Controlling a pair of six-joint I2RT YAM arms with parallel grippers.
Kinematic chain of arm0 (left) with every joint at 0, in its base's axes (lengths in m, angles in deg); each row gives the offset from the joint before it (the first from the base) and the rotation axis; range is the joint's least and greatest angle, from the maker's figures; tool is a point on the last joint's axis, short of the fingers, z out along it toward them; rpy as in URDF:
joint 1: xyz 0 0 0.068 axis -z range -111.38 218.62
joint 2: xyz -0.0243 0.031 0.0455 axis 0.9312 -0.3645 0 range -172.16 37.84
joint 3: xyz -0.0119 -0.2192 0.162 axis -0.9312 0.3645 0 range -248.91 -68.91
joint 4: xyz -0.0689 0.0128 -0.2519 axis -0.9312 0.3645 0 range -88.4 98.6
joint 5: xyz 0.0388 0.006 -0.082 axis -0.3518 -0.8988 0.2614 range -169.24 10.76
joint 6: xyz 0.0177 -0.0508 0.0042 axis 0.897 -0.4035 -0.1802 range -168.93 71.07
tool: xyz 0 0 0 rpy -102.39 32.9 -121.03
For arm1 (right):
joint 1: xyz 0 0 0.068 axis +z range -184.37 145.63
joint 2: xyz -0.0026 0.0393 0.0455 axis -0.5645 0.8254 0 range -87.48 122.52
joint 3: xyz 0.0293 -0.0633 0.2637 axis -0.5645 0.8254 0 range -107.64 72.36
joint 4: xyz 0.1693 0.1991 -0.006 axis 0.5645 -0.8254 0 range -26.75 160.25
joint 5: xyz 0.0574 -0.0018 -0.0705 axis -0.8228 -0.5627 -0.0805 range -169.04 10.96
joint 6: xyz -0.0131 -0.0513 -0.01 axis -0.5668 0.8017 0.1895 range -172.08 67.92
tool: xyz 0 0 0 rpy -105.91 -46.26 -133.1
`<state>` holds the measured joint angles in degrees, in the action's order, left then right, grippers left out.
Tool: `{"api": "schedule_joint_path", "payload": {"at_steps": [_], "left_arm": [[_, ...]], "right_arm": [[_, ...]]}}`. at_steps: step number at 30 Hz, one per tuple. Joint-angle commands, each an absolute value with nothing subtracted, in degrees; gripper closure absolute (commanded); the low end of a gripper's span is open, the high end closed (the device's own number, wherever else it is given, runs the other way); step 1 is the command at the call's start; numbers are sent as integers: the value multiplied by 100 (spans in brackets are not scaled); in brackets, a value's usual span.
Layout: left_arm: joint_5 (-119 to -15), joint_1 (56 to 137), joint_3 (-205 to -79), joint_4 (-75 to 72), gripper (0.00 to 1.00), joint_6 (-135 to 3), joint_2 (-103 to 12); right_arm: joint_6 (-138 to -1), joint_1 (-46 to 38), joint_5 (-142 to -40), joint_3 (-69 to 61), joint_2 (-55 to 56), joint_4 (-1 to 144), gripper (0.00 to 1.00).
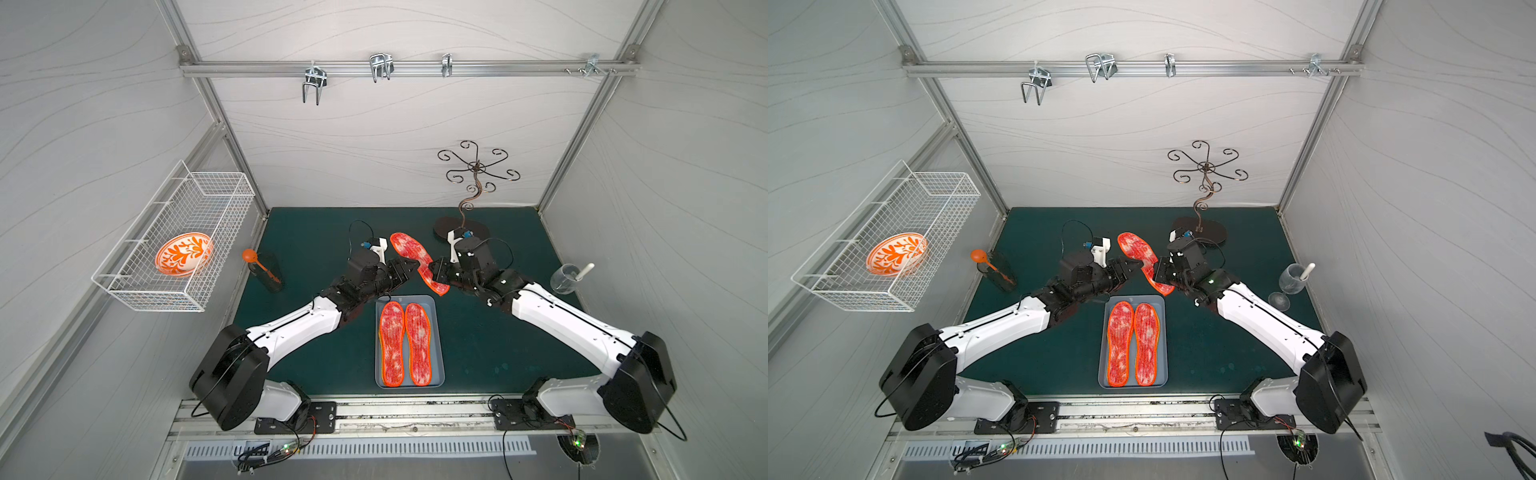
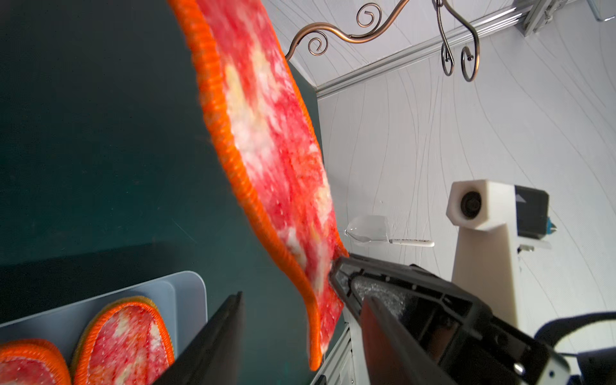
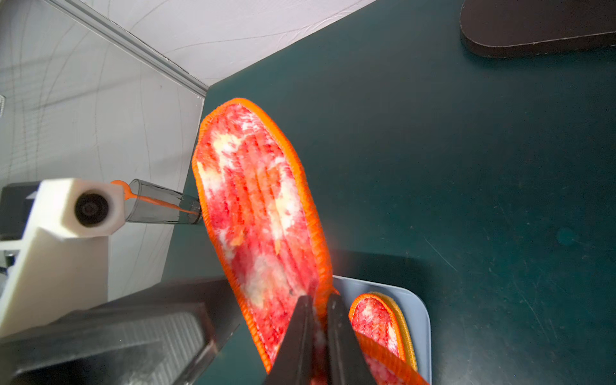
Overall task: Put the insoles into the storage box
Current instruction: Pick up the insole from the center of the board.
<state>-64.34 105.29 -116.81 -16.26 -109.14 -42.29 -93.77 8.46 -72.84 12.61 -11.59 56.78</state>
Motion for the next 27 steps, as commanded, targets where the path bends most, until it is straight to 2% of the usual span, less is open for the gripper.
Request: {"api": "schedule_joint_path", "payload": {"at_steps": [1, 5, 12, 20, 21, 23, 25, 27], "left_arm": [[-6492, 10531, -11993, -1904, 40, -10975, -4323], [-6501, 10536, -11989, -1976, 47, -11023, -4380], [-6396, 10535, -12002, -1926, 68, -10970, -4307], [-6210, 10517, -11991, -1647, 92, -10642, -4175], [-6128, 10498, -12023, -1559, 97, -10571, -4178], [-5942, 10446, -12074, -1444, 100, -10453, -4174], [-5660, 10377, -12118, -1290, 100, -10296, -4165], [-5253, 10275, -12193, -1112, 100, -10105, -4188]], "right_arm": [[-9520, 1047, -6891, 1364, -1412, 5760, 100], [-9645, 1166, -6800, 1409, -1453, 5786, 100], [-9768, 1324, -6289, 1535, -1579, 5787, 100], [-9983, 1460, -6356, 1671, -1641, 5747, 100], [-9985, 1465, -6351, 1670, -1657, 5727, 100], [-9967, 1466, -6359, 1680, -1703, 5690, 100], [-9919, 1467, -6400, 1693, -1779, 5641, 85], [-9859, 1451, -6434, 1707, -1872, 5584, 75]]}}
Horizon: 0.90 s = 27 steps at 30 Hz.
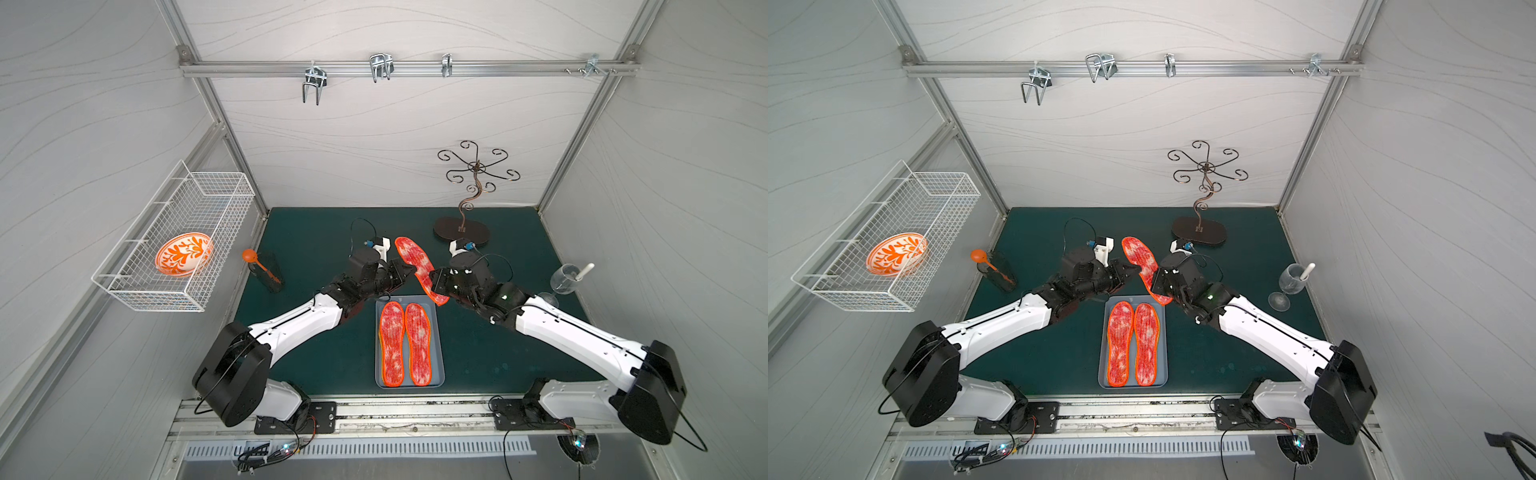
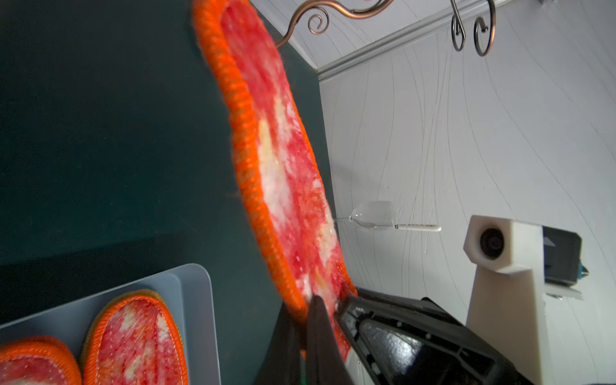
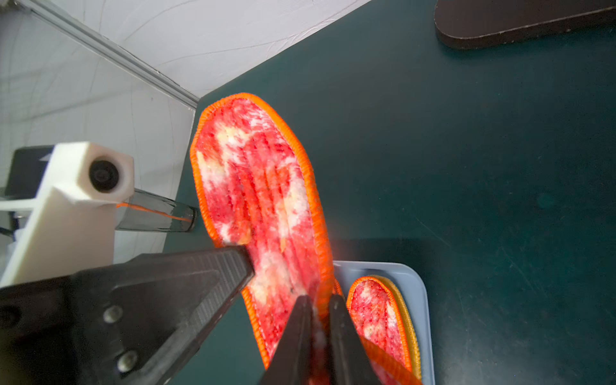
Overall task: Put the insoles into the storage box
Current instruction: Pick up the insole from the center of the board, then place the insole in the storage box.
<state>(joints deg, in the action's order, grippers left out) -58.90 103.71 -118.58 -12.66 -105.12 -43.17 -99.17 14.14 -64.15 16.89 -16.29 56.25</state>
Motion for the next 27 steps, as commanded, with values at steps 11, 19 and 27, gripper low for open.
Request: {"api": "schedule_joint_path", "payload": {"at_steps": [11, 19, 27], "left_arm": [[-4036, 10143, -11960, 553, 100, -8784, -3742], [-4663, 10904, -10600, -892, 100, -9799, -3618], [-4994, 11196, -10186, -1219, 100, -9694, -4067]], "right_arm": [[-8910, 649, -6848, 1681, -2541, 4728, 38], [-8663, 269, -6755, 1829, -2911, 4369, 30], [-8597, 115, -6797, 1821, -2964, 4294, 28]]}}
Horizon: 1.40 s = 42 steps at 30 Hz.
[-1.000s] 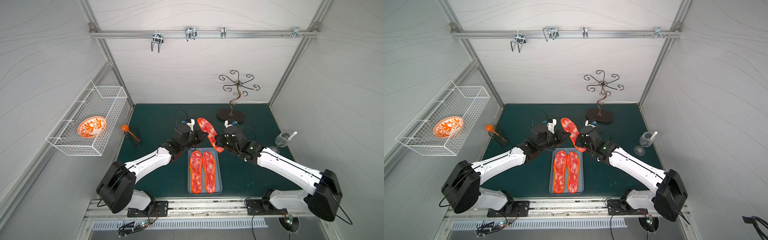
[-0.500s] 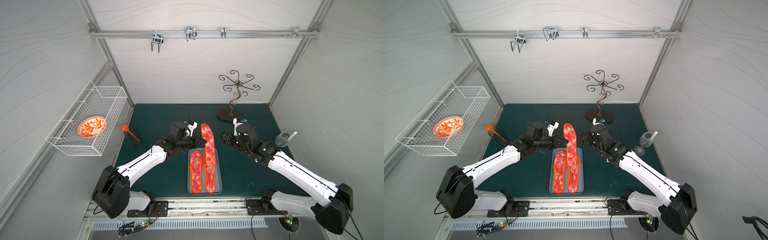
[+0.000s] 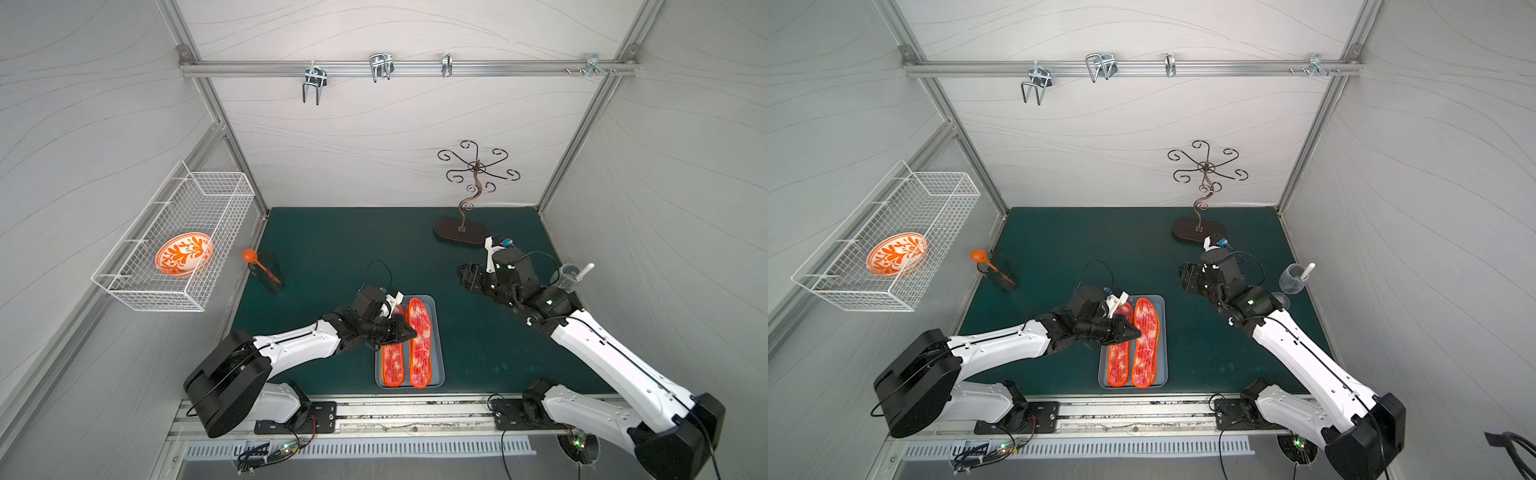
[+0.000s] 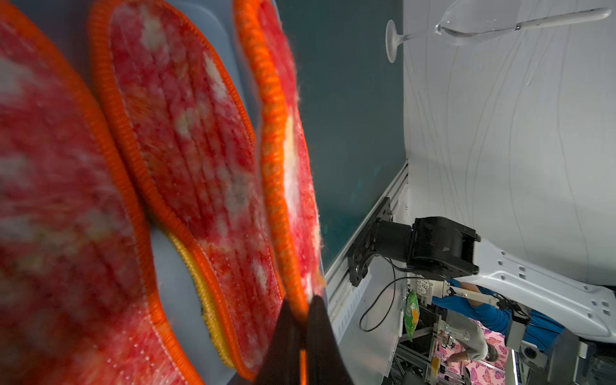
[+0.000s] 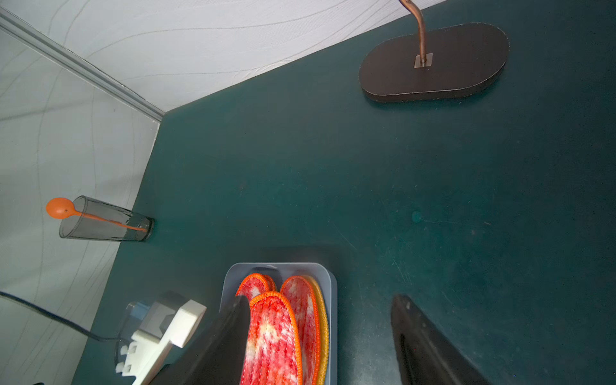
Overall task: Put the insoles into the storage box
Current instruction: Place the insole in the storage box.
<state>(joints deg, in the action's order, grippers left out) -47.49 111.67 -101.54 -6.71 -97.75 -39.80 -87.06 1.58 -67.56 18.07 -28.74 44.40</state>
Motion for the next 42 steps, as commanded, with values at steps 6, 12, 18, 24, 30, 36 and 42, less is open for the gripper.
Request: {"api": "schedule_joint_path", "payload": {"at_steps": [6, 12, 18, 24, 30, 36, 42], "left_arm": [[-5170, 11207, -10013, -1631, 100, -9763, -4389], [-5196, 11217, -9977, -1573, 100, -9701, -4617], [-5108, 11214, -10027, -1563, 100, -9573, -4866], [-5061, 11213, -10117, -1338, 100, -9405, -4996], [-5050, 11216, -10194, -1124, 90, -9320, -5002], [-4965, 11215, -10340, -1073, 88, -9280, -5134], [-4904, 11214, -10406, -1158, 86, -9363, -5187]], "right_arm": [[-8683, 114, -6840, 1856, -2965, 4327, 28], [-8701, 112, -6862, 1848, -2957, 4318, 28], [-8712, 113, -6872, 1899, -2955, 4332, 28], [-8712, 106, -6866, 1943, -2982, 4316, 28], [-8719, 94, -6870, 2005, -2994, 4347, 28], [-8715, 96, -6884, 2032, -3008, 4362, 28], [-8705, 77, -6885, 2038, -3027, 4366, 28]]}}
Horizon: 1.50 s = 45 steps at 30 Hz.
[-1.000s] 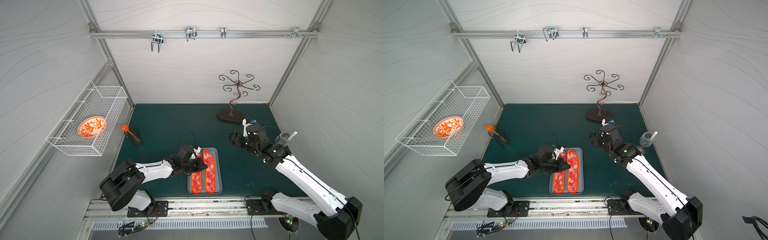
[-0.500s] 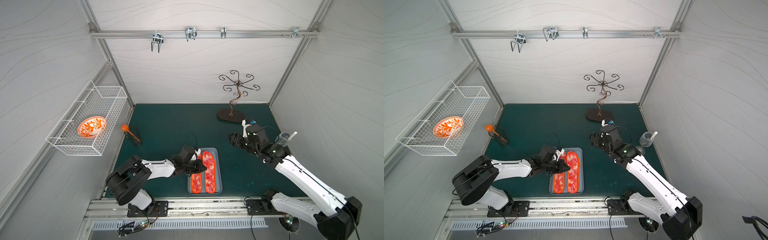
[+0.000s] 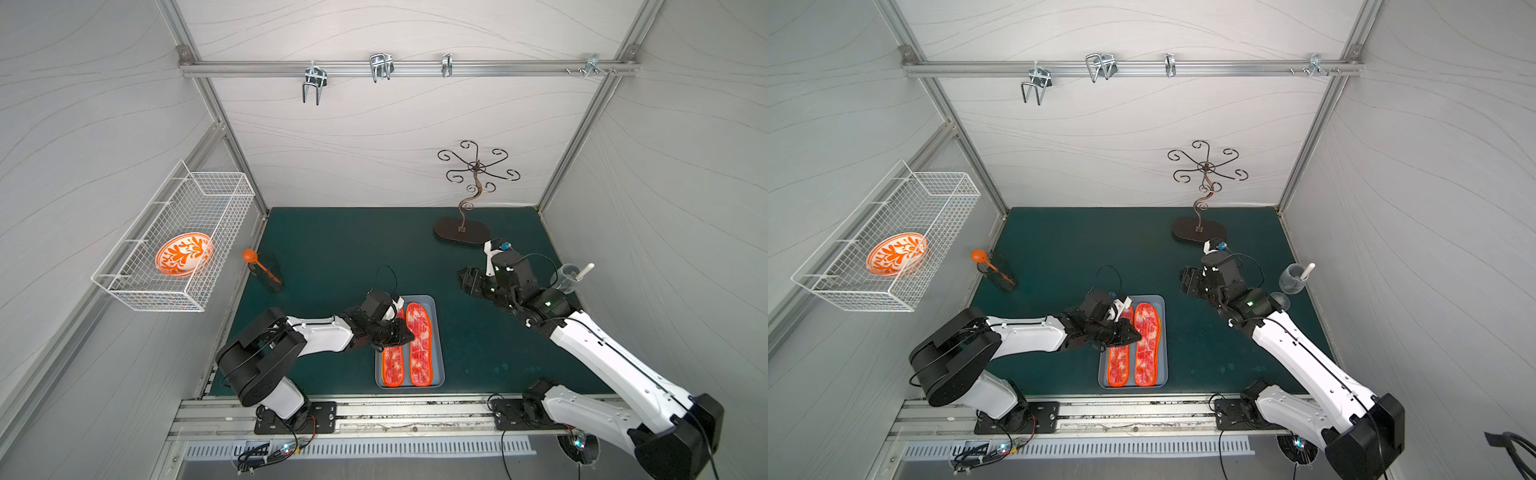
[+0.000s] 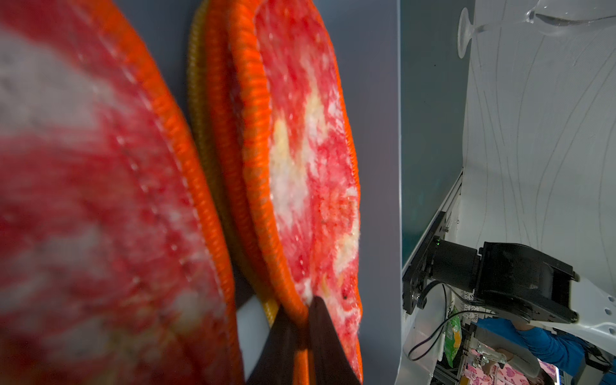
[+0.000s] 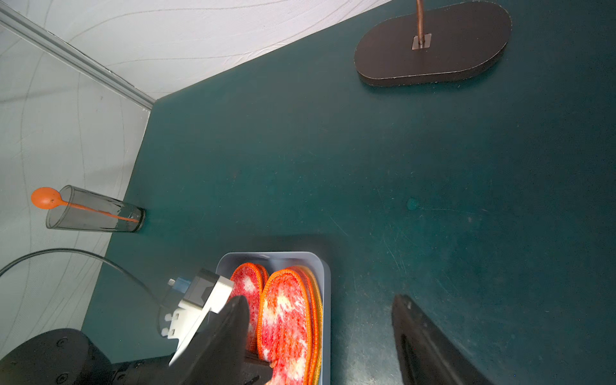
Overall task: Put the insoles into the storage box
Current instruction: Place the insole in the storage box, then reset both arms
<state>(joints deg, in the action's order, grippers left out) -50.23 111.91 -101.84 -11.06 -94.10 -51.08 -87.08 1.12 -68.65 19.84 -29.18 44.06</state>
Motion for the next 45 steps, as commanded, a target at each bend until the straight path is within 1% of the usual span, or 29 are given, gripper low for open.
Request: {"api": "schedule_joint_path", "payload": {"at_steps": [1, 10, 16, 21, 23, 27, 31, 35, 40, 42, 44, 45], "left_arm": [[-4901, 11216, -10415, -1148, 85, -9366, -5201], [-4808, 11217, -10507, -923, 75, -9278, -5251], [-4822, 11215, -10863, -209, 65, -9017, -5011], [-4920, 11215, -11247, 692, 57, -8843, -4655], [-4969, 11219, -11365, 1061, 52, -8784, -4488], [-5039, 11220, -11483, 1582, 46, -8674, -4170], [-5073, 11205, -11491, 1799, 43, -8591, -4002], [-5271, 11168, -11815, 2329, 41, -8276, -3818], [-5416, 10644, -12245, 3071, 36, -7530, -3425], [-5542, 10290, -12279, 3270, 29, -7132, -3186], [-5646, 9933, -12258, 3359, 22, -6640, -2981], [-5725, 9720, -12212, 3363, 19, -6425, -2873]], "right_arm": [[-8704, 70, -6887, 2039, -3027, 4369, 28], [-8707, 48, -6909, 2072, -3018, 4398, 28], [-8675, 8, -6904, 2052, -3013, 4402, 28], [-8555, -119, -6975, 2013, -3010, 4337, 27], [-8464, -212, -7108, 1999, -2972, 4288, 26], [-8135, -402, -7693, 1949, -2710, 4050, 19], [-7936, -564, -7990, 2040, -2727, 4046, 16], [-7689, -768, -8510, 2057, -2756, 4124, 13], [-7221, -996, -9381, 2176, -2728, 4155, 11], [-7019, -1097, -9534, 2292, -2774, 4173, 10], [-6852, -1187, -9434, 2497, -2878, 4349, 7], [-6762, -1251, -9329, 2652, -2965, 4513, 5]]}}
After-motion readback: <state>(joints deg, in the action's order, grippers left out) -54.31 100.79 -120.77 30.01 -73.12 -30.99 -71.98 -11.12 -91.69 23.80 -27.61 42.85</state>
